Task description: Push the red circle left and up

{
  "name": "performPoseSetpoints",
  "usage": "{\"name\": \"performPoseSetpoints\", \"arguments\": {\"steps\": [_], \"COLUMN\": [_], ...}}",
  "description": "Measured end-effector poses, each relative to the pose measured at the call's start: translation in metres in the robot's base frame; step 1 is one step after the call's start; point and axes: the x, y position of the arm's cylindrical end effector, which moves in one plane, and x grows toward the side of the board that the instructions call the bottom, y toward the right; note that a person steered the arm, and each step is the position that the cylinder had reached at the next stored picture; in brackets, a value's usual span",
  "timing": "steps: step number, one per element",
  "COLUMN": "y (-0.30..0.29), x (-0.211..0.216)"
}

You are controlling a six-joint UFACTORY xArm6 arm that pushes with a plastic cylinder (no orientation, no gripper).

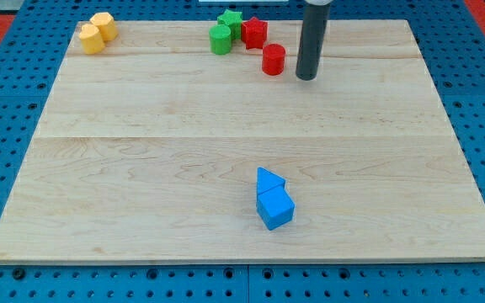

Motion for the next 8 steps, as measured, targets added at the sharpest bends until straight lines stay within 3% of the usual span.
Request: {"name": "performPoseSetpoints", "arguments": {"steps": [2, 3, 4, 5, 7, 8], "y": [-0.015, -0.013, 0.029, 0.013, -0.036, -0.024], "x": [-0.059, -0.051, -0.020, -0.015, -0.049, -0.023]}}
